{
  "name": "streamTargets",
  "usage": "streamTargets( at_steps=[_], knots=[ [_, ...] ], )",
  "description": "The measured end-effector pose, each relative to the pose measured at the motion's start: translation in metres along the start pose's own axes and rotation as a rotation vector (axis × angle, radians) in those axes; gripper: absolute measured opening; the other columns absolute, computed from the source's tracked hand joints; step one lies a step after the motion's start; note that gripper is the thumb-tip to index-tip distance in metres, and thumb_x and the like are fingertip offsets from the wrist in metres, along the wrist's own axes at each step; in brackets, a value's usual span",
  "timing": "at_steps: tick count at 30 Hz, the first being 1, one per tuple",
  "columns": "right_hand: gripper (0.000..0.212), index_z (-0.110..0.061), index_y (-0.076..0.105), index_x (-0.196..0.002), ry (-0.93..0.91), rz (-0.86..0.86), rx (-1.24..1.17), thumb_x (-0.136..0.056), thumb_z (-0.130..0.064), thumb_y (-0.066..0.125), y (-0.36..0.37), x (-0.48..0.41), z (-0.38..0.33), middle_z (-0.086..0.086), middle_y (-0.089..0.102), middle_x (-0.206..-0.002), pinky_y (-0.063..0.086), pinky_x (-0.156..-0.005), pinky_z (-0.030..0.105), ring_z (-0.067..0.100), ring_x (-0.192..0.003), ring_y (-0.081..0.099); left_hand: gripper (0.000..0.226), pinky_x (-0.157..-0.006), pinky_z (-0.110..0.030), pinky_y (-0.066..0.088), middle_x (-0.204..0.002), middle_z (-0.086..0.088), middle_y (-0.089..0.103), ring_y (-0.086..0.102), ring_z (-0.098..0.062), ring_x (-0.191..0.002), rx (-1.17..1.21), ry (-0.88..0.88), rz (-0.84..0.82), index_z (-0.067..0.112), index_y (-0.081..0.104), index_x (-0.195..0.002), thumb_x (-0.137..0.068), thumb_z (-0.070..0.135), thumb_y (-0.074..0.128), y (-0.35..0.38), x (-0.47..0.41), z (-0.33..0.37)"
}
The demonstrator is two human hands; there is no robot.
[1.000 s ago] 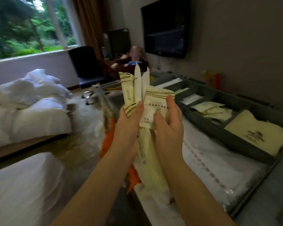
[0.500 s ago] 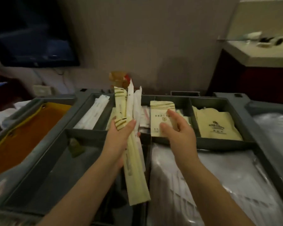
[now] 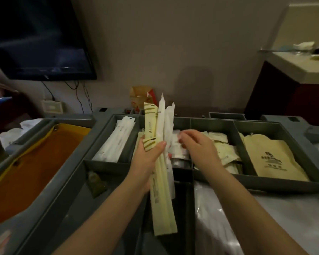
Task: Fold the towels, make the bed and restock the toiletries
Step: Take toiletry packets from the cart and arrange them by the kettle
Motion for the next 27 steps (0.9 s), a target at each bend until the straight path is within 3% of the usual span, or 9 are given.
streamTargets(
  at_steps=[2,6,9,14,17,20,24,26,27],
  knots=[
    [0.01,-0.03,0.059,-0.1,0.001,-0.095,-0.141,-0.094,-0.036,0.053,0.029,0.007,-0.012,-0.014,0.064,-0.093,0.052,-0.068,0.017,0.003,-0.083,0.064,0.046,-0.074,-0.034,0.057,-0.113,-0.002,0.066,0.068,-0.019,-0.097,-0.013,0.04,-0.013,0.027,0.047,-0.13,-0.087,0.023,0.064,-0.006,0.0,0.004],
    [0.025,-0.024,0.058,-0.111,0.059,-0.122,-0.219,-0.09,-0.039,0.059,0.063,0.015,-0.017,-0.011,0.065,-0.1,0.056,-0.082,0.027,0.004,-0.092,0.064,0.048,-0.08,-0.039,0.058,-0.116,0.0,0.063,0.066,-0.017,-0.101,-0.046,0.084,0.025,0.028,0.042,-0.134,-0.09,0.022,0.06,-0.032,0.002,0.012],
    [0.023,-0.025,0.059,-0.108,0.13,-0.147,-0.245,-0.091,-0.039,0.058,0.089,0.018,-0.019,-0.008,0.066,-0.105,0.054,-0.088,0.034,0.008,-0.098,0.063,0.054,-0.077,-0.038,0.058,-0.12,-0.002,0.061,0.064,-0.02,-0.104,-0.046,0.095,0.006,0.027,0.038,-0.139,-0.09,0.021,0.06,-0.055,-0.003,0.015],
    [0.017,-0.027,0.057,-0.11,0.195,-0.16,-0.296,-0.094,-0.032,0.055,0.126,0.026,-0.033,-0.004,0.066,-0.106,0.055,-0.084,0.034,0.011,-0.095,0.065,0.053,-0.065,-0.023,0.056,-0.118,0.004,0.061,0.064,-0.012,-0.099,-0.062,0.106,-0.022,0.03,0.039,-0.137,-0.09,0.019,0.061,-0.095,-0.01,0.018],
    [0.014,-0.028,0.059,-0.108,0.224,-0.152,-0.324,-0.096,-0.03,0.052,0.151,0.018,-0.044,-0.002,0.067,-0.104,0.056,-0.085,0.039,0.014,-0.095,0.066,0.047,-0.066,-0.027,0.058,-0.115,0.002,0.062,0.065,-0.014,-0.097,0.006,0.059,0.031,0.031,0.043,-0.131,-0.09,0.015,0.06,-0.129,-0.021,0.018],
    [0.02,-0.022,0.059,-0.111,0.255,-0.04,-0.275,-0.097,-0.032,0.05,0.163,-0.01,-0.052,0.001,0.065,-0.104,0.055,-0.082,0.038,0.017,-0.094,0.064,0.048,-0.077,-0.039,0.058,-0.115,-0.001,0.063,0.068,-0.018,-0.096,0.098,-0.027,0.126,0.034,0.041,-0.13,-0.091,0.014,0.06,-0.173,-0.033,0.018],
    [0.035,-0.018,0.048,-0.13,0.226,0.073,-0.128,-0.098,-0.03,0.049,0.18,-0.067,-0.058,-0.004,0.057,-0.107,0.044,-0.061,0.024,0.008,-0.08,0.054,0.052,-0.07,-0.036,0.057,-0.108,-0.002,0.067,0.071,-0.017,-0.088,0.11,-0.046,0.132,0.027,0.039,-0.136,-0.091,0.014,0.06,-0.222,-0.046,0.033],
    [0.05,-0.021,0.034,-0.142,0.219,0.067,0.021,-0.096,-0.032,0.052,0.195,-0.087,-0.053,0.002,0.054,-0.121,0.048,-0.067,0.028,0.012,-0.084,0.056,0.053,-0.071,-0.036,0.056,-0.109,-0.005,0.068,0.07,-0.018,-0.09,0.119,-0.054,0.101,0.025,0.04,-0.137,-0.09,0.013,0.06,-0.233,-0.052,0.036],
    [0.055,-0.023,0.03,-0.144,0.185,0.023,0.206,-0.095,-0.034,0.053,0.207,-0.094,-0.05,0.006,0.05,-0.13,0.05,-0.076,0.034,0.018,-0.096,0.057,0.053,-0.071,-0.035,0.056,-0.109,-0.006,0.068,0.07,-0.019,-0.09,0.132,-0.057,0.092,0.025,0.04,-0.137,-0.09,0.012,0.06,-0.236,-0.054,0.037]
  ],
)
Point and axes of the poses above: each hand's wrist, its own x-axis away from the middle knuckle, its own y-axis out of the palm, z = x × y, the point moved 9 cm from there along -x, towards the middle knuckle
